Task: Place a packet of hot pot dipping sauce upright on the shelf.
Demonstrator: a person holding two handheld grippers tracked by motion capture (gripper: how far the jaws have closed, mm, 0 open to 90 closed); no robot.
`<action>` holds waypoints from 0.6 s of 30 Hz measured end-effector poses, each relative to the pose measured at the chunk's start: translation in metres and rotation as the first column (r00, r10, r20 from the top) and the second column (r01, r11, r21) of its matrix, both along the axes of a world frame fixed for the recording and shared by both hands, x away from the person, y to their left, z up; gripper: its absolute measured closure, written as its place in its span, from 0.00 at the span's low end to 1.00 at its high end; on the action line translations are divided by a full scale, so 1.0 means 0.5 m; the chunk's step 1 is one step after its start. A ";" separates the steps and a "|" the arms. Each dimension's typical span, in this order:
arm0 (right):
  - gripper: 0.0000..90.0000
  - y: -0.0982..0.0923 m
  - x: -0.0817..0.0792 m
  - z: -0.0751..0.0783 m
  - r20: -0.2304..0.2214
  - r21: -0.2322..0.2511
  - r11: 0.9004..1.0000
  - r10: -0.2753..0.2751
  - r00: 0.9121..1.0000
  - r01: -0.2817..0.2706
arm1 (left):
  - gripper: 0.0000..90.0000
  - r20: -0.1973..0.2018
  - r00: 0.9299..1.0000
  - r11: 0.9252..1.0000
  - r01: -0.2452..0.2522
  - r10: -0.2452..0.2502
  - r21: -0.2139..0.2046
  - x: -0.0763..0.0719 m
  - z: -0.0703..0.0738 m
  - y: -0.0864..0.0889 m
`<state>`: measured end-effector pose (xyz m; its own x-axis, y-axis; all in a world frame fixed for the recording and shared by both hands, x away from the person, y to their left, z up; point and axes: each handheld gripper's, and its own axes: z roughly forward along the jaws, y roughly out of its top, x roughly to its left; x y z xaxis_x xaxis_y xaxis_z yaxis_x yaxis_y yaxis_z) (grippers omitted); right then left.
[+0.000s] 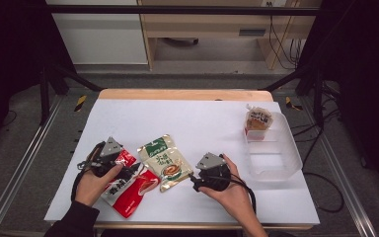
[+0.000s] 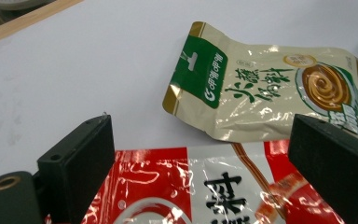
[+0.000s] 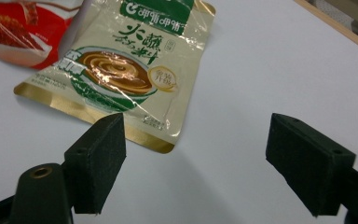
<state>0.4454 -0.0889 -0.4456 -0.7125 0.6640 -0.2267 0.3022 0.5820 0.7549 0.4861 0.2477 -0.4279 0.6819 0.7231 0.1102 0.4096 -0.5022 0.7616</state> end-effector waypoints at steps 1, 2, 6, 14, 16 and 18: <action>0.22 0.004 -0.001 -0.006 -0.003 -0.026 1.000 0.004 1.000 -0.004 | 0.08 -0.019 1.000 1.000 -0.005 0.006 0.015 0.015 0.004 -0.001; 0.22 0.004 -0.001 -0.006 -0.003 -0.026 1.000 0.004 1.000 -0.004 | 0.08 -0.019 1.000 1.000 -0.005 0.006 0.015 0.015 0.004 -0.001; 0.22 0.005 0.002 -0.017 -0.014 -0.043 0.999 -0.004 1.000 0.003 | 0.08 -0.034 0.999 1.000 0.006 -0.007 -0.013 0.043 0.002 -0.005; 0.22 0.003 -0.001 -0.019 -0.002 -0.060 0.998 -0.008 1.000 0.008 | 0.08 -0.077 0.995 0.998 0.061 -0.060 0.013 0.050 -0.015 -0.020; 0.22 0.004 -0.001 -0.023 -0.002 -0.068 0.998 -0.013 1.000 0.013 | 0.09 -0.081 0.995 0.998 0.063 -0.062 0.015 0.045 -0.018 -0.022; 0.22 0.006 -0.002 -0.025 0.000 -0.073 0.997 -0.011 1.000 0.011 | 0.09 -0.080 0.995 0.998 0.065 -0.064 0.018 0.043 -0.019 -0.024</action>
<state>0.4445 -0.0860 -0.4581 -0.7052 0.6537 -0.2747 0.3095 0.6323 0.7103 0.5075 0.2359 -0.4376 0.7341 0.6756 0.0685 0.4345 -0.5448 0.7172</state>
